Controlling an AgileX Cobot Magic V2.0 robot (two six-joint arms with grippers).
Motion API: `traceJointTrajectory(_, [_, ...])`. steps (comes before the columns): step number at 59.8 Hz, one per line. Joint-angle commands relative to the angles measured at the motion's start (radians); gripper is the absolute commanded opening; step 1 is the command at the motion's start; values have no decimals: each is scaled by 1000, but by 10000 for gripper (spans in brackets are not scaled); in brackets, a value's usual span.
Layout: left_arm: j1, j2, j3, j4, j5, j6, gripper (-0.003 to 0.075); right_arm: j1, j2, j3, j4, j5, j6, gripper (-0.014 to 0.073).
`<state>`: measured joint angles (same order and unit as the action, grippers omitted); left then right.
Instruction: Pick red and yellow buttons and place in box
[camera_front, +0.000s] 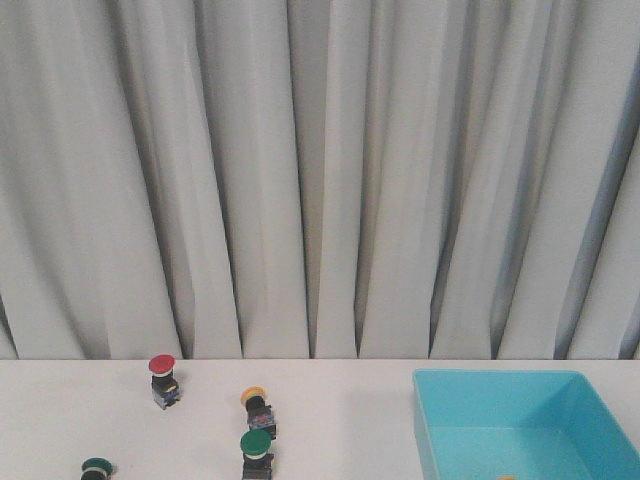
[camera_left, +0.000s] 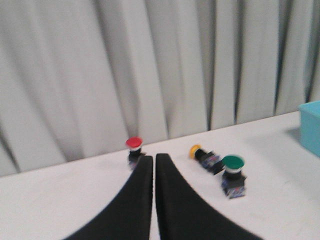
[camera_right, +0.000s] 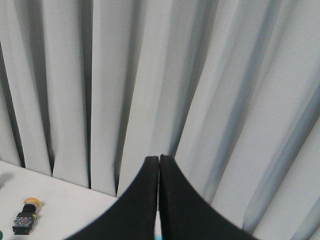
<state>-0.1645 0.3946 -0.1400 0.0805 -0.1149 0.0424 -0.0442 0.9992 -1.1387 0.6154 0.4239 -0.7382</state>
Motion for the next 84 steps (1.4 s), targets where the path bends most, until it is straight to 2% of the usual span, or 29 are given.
traceJointTrajectory(1, [50,-129,70,-12,-60,-5,-6,-4,-11,-31,18,-58,-2,-8])
traceJointTrajectory(9, [127,-331,183,-10,-55,-56,-6,-4,-11,-31,18,-58,-2,-8])
traceJointTrajectory(15, [171,-431,179,-13,90,-73,-6,-4,-11,-31,18,-59,-2,-8])
traceJointTrajectory(26, [151,-421,180,-13,163,-74,-6,-4,-12,-30,18,-58,-2,-8])
traceJointTrajectory(79, [143,-420,177,-13,165,-74,-6,-4,-10,-30,16,-58,1,-8])
traceJointTrajectory(84, [143,-420,177,-13,165,-74,-6,-6,-19,-27,-84,-65,11,-8])
